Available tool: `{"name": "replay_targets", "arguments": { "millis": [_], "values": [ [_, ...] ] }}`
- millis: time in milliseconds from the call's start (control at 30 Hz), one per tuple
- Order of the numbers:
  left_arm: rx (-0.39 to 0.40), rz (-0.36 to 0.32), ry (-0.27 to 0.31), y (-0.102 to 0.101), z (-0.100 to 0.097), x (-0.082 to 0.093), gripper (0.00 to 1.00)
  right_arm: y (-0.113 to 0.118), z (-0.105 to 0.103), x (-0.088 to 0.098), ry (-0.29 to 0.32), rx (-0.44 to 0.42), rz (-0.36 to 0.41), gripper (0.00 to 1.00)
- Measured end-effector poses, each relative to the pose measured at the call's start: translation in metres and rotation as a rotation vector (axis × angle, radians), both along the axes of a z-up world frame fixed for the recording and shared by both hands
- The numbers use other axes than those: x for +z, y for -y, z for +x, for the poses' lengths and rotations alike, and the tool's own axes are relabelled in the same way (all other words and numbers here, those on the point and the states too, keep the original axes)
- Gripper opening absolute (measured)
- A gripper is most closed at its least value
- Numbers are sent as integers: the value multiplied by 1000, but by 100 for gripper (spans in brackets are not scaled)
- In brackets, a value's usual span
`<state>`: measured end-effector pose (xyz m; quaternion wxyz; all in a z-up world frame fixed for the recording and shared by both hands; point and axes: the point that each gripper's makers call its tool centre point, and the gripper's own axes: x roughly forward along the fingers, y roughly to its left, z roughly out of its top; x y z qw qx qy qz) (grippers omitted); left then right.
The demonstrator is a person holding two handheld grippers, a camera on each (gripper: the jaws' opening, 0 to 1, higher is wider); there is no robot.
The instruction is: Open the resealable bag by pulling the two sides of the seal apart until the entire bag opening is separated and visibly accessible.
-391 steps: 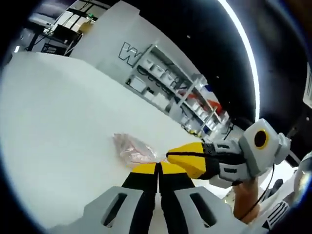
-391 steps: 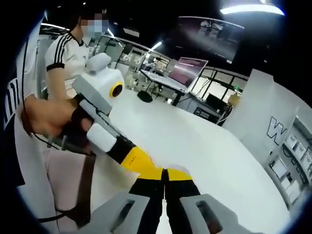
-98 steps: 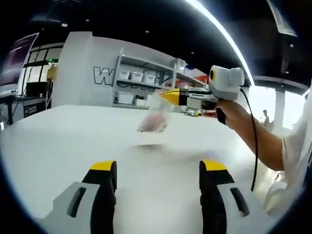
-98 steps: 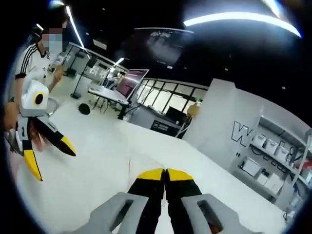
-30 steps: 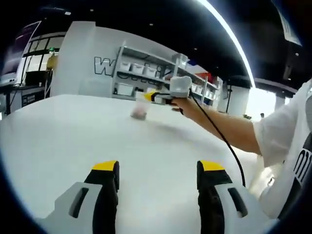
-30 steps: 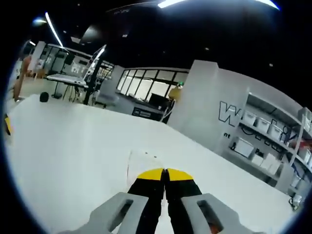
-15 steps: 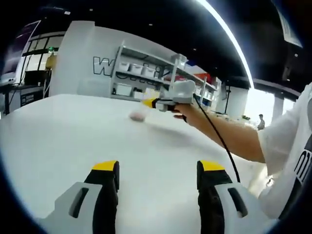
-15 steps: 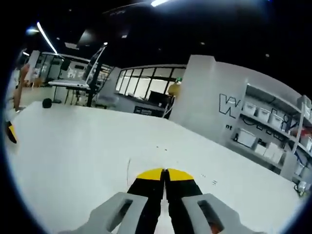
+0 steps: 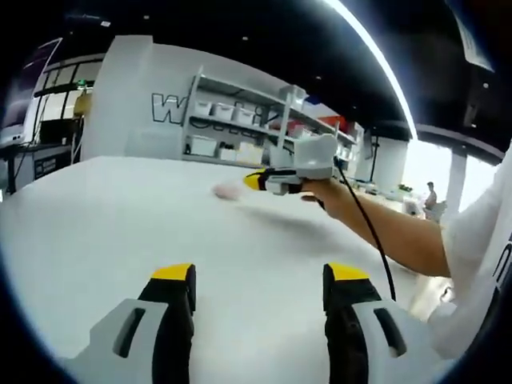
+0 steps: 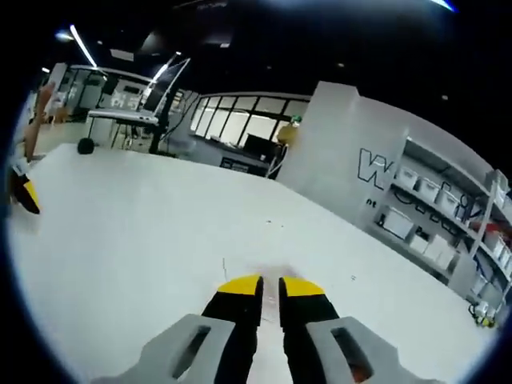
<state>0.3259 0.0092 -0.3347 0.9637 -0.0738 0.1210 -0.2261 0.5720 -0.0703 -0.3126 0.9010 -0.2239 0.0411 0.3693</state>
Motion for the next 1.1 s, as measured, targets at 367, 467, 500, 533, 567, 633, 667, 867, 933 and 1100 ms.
{"name": "replay_targets", "arguments": {
  "millis": [367,467,500,533,567,633,667,867,933,1100],
  "values": [
    [4,6,-5,-1,1,-5,64,12,-15,-5,-57,-72,137,20],
    [4,5,-6,-1,1,-5,64,18,-12,-6,-61,-118,203,31],
    [3,5,-7,-1,0,-5,64,19,-11,-6,-71,-130,229,34],
    [3,5,-7,-1,0,-5,64,20,-11,-10,-89,-144,245,35],
    [4,4,-7,-1,1,-5,64,20,-11,-14,-105,-147,238,37],
    [4,2,-5,-1,1,-5,64,20,-12,-17,-114,-152,250,40],
    [5,1,-5,-1,1,-4,64,20,-13,-17,-121,-154,266,44],
    [6,-3,-8,-1,1,-4,63,19,-12,-15,-128,-188,315,64],
    [6,-4,-8,-1,1,-4,63,18,-11,-14,-129,-201,328,70],
    [9,-1,-15,-1,3,-4,63,20,-7,-11,-128,-258,363,90]
  ]
}}
